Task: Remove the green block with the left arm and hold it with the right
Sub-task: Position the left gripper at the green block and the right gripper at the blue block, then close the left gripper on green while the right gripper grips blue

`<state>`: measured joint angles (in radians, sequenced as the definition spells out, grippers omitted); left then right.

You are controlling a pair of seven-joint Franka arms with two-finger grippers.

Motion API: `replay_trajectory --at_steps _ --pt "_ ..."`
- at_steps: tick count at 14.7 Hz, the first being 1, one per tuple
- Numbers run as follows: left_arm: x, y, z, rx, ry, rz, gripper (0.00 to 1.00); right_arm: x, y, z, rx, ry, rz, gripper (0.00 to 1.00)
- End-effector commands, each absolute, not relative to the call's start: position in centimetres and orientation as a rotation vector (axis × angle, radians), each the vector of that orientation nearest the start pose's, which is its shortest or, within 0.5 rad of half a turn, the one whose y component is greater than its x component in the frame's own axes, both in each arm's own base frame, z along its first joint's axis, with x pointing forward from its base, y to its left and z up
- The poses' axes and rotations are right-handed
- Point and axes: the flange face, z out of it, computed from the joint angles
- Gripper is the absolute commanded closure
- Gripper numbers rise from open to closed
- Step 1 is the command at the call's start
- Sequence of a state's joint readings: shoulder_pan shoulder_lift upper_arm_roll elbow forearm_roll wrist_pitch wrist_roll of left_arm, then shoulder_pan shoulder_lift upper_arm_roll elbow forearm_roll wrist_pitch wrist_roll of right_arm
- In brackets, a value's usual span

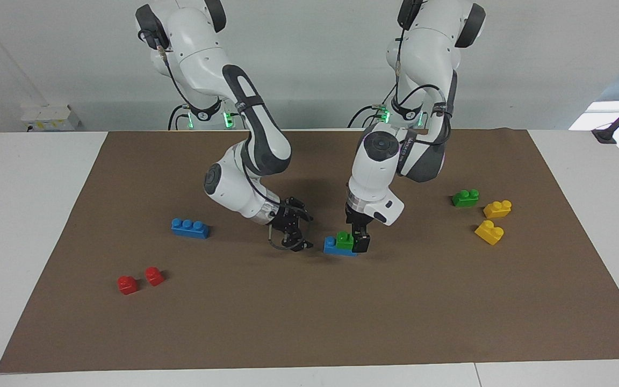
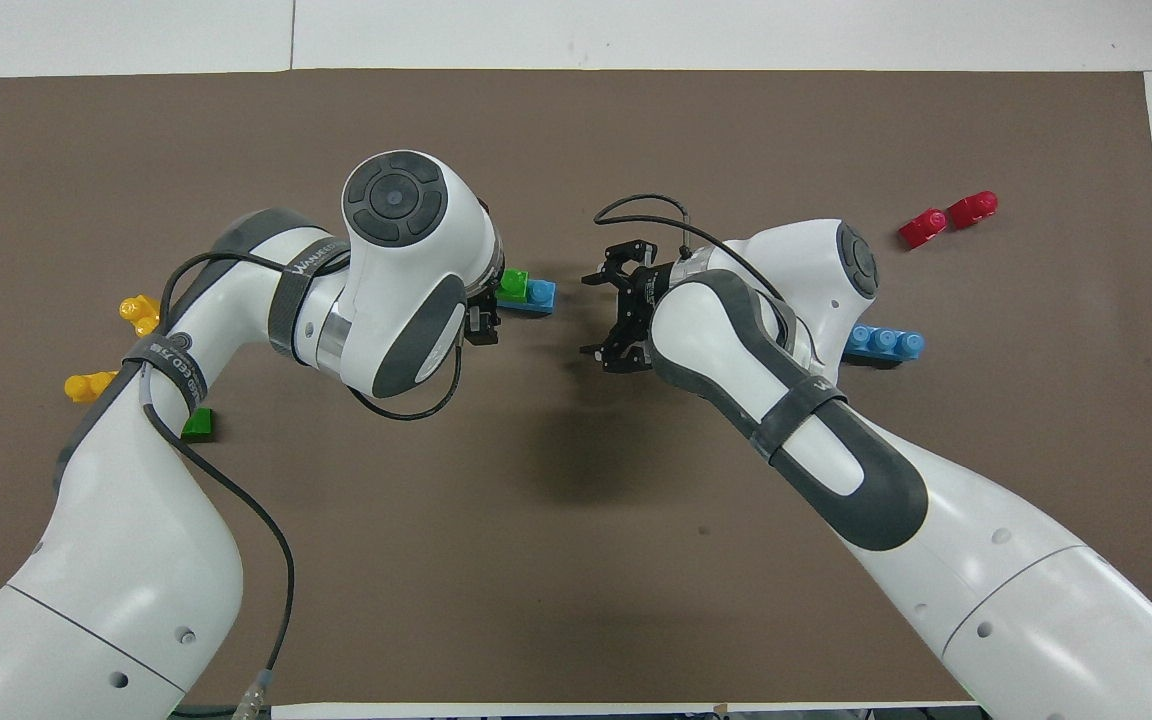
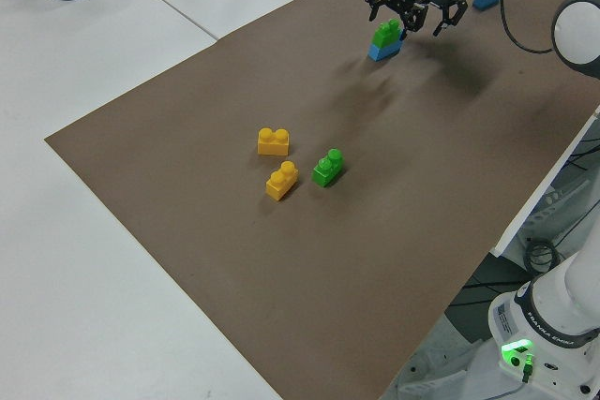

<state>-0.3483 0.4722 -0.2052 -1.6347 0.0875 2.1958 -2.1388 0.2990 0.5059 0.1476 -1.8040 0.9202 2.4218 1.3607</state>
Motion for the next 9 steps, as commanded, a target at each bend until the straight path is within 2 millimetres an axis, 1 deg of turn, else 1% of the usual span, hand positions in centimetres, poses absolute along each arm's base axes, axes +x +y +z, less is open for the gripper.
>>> replay_trajectory --at_steps 1,2,4,7,9 --pt "59.0 -34.3 35.0 -2.288 -2.299 -0.041 0.0 60.1 29.7 27.5 -1.749 1.832 0.621 0.08" --pt "58.9 -34.3 34.7 -2.284 -2.294 -0.038 0.0 60.1 30.0 27.0 -1.73 1.841 0.616 0.08" --pt "58.8 -34.3 34.7 -2.285 -2.293 -0.041 0.0 60.2 31.4 26.3 -1.734 1.832 0.609 0.08" --pt "58.6 -34.6 34.6 -2.283 -2.29 -0.053 0.0 60.6 31.9 26.1 -1.72 1.833 0.593 0.08" --pt "58.5 -34.8 34.6 -2.277 -2.295 -0.051 0.0 60.1 33.2 26.0 -1.7 1.835 0.594 0.08"
